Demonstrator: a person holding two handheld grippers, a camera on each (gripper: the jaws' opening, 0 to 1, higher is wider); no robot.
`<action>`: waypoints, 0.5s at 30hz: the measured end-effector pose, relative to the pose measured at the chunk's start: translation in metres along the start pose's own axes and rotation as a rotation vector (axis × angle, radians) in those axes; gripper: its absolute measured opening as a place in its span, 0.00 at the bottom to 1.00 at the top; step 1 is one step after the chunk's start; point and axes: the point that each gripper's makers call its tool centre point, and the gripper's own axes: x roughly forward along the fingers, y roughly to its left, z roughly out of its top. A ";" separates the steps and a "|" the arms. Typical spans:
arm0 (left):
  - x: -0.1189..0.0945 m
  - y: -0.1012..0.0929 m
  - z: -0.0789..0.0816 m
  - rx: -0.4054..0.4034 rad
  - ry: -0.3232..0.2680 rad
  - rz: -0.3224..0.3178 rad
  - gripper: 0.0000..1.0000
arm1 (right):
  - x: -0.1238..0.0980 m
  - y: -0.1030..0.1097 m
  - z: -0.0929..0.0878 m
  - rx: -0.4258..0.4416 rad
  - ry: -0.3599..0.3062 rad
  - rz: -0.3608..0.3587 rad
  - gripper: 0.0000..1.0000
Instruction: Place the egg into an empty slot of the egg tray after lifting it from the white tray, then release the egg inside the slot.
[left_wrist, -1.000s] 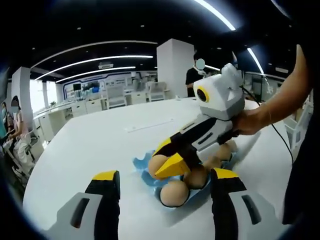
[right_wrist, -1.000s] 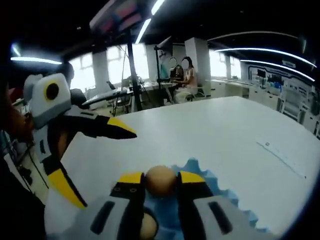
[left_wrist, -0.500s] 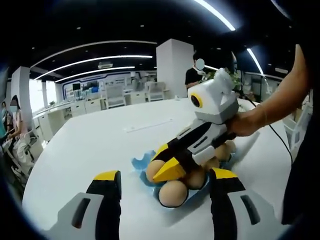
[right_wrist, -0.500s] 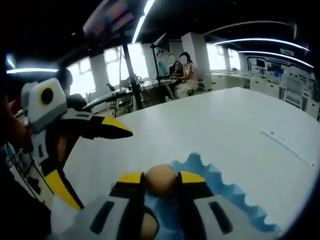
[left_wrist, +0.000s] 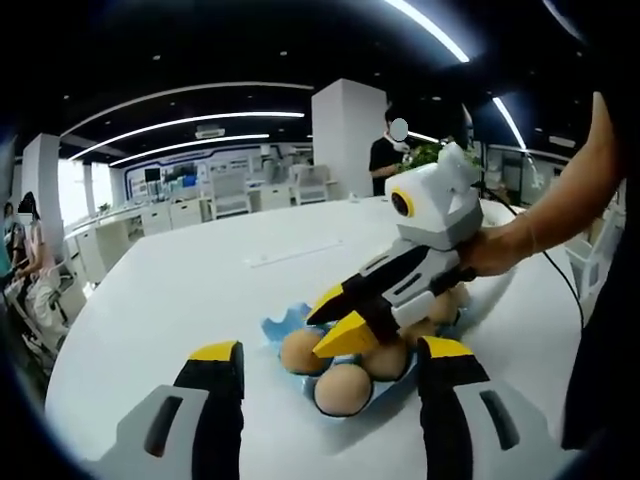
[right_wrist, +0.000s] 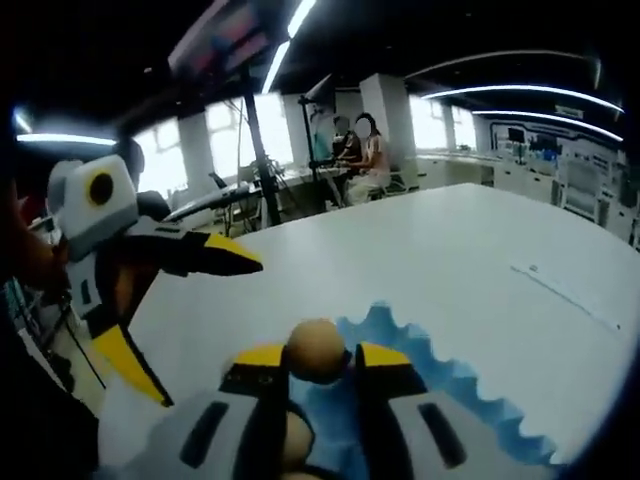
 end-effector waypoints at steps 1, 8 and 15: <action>0.000 0.000 0.000 0.000 0.000 -0.001 0.70 | -0.002 0.000 -0.001 -0.004 0.002 -0.006 0.26; -0.001 -0.004 0.005 0.009 -0.009 -0.003 0.70 | -0.051 -0.023 0.017 -0.001 -0.113 -0.137 0.25; -0.002 -0.008 0.007 0.011 -0.016 -0.004 0.70 | -0.144 -0.080 -0.003 0.097 -0.170 -0.392 0.25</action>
